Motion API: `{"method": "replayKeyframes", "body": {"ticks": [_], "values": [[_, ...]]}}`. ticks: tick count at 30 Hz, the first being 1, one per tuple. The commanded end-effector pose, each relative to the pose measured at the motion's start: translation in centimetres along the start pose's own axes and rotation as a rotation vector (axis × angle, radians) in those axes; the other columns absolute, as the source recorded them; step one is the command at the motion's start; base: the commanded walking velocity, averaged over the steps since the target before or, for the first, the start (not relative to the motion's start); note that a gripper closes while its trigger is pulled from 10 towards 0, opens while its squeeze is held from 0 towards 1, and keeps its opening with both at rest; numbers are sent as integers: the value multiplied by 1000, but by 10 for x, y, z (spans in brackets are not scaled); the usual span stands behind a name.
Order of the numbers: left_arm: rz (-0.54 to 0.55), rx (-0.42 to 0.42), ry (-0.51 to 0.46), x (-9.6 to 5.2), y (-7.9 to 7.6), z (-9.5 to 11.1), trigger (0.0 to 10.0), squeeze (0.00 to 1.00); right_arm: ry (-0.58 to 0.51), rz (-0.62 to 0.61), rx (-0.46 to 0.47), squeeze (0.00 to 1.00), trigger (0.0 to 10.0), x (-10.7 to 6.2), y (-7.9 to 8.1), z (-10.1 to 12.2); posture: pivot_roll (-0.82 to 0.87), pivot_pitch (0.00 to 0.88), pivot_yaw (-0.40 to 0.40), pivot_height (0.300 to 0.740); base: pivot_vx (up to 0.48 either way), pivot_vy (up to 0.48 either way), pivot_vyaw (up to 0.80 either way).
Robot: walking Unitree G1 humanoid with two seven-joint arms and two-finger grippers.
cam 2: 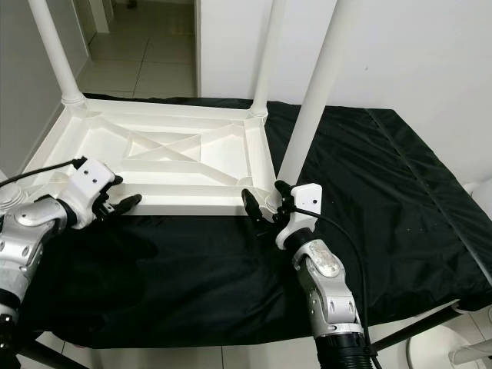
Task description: Building children table
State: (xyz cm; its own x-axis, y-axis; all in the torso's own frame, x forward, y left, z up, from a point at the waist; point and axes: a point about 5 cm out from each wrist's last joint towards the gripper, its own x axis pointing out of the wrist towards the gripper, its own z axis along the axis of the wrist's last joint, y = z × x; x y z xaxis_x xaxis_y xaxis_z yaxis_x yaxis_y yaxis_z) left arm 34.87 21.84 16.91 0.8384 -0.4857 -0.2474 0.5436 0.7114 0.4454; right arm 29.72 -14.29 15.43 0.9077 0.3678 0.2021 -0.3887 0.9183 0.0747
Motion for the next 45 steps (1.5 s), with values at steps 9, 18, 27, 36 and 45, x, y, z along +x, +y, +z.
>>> {"method": "replayKeyframes", "body": {"ticks": [9, 18, 27, 36, 45], "values": [[-47, -42, -95, 11, -7, 7, 10000, 0, -13, -224, -21, 0, 10000, -16, -41, 1, -49, 71, -27, 740, 0, 0, 0], [-143, -84, -147, 13, -16, 12, 10000, 0, -3, -183, -11, 0, 10000, -17, -32, -4, -55, 72, -22, 740, 0, 0, 0], [-165, -73, -112, 15, -22, 0, 10000, 0, 34, -132, -1, 0, 10000, -20, -20, -15, -54, 68, -28, 740, 0, 0, 0], [-250, -63, -94, 8, -32, -10, 10000, 0, 41, -131, -9, 0, 10000, -22, -22, -15, -55, 68, -29, 740, 0, 0, 0], [-295, -36, -45, 6, -39, -21, 10000, 0, 47, -121, -13, 0, 10000, -21, -20, -17, -55, 66, -31, 740, 0, 0, 0]]}}
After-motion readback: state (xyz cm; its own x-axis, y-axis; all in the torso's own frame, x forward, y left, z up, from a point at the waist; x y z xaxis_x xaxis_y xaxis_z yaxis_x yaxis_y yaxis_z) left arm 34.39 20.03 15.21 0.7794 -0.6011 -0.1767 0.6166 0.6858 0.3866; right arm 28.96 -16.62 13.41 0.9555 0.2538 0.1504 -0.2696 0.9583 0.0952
